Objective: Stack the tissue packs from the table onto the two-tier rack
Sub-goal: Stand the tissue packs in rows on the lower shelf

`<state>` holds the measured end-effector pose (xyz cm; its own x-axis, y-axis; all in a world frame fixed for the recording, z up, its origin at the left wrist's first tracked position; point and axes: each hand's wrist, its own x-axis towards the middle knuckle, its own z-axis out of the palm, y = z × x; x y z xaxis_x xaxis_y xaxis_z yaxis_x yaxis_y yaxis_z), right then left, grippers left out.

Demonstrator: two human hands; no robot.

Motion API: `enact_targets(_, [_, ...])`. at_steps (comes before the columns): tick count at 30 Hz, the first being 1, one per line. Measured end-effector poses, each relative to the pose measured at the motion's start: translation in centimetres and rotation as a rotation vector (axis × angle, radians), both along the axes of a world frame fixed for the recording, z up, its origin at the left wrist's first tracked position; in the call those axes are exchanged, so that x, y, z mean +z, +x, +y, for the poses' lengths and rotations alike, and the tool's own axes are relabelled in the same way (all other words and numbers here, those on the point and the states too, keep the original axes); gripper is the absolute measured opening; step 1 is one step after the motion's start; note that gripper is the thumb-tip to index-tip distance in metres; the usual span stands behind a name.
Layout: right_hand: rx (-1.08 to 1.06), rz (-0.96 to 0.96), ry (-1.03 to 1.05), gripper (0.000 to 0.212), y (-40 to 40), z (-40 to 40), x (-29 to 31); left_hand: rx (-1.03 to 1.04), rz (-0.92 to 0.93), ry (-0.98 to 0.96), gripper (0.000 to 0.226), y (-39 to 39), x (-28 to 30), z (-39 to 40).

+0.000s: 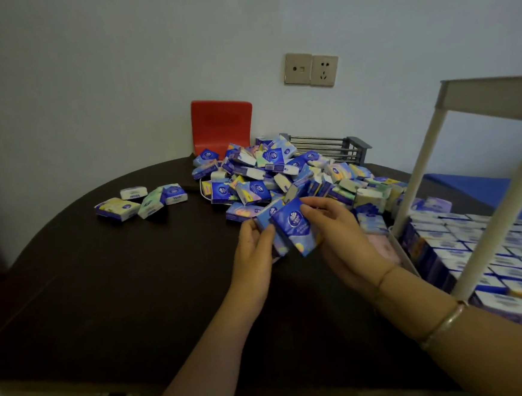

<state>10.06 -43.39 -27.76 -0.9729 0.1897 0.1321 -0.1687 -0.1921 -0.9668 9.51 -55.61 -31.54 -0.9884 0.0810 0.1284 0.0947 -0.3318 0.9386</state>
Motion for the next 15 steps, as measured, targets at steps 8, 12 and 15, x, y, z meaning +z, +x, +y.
enact_targets(8, [0.075,-0.015,0.155,0.016,-1.9,-1.6,-0.5,0.144,0.031,-0.097,0.035,-0.4,-0.4,-0.5])
enact_targets(12, [-0.154,0.135,0.722,0.029,-5.5,0.8,-1.1,0.266,0.016,-0.160,0.037,-0.6,-0.2,-0.8])
enact_targets(15, [-0.296,0.180,1.461,0.058,-9.3,2.8,-1.4,0.284,0.038,-0.223,0.041,-0.8,-0.5,-0.5])
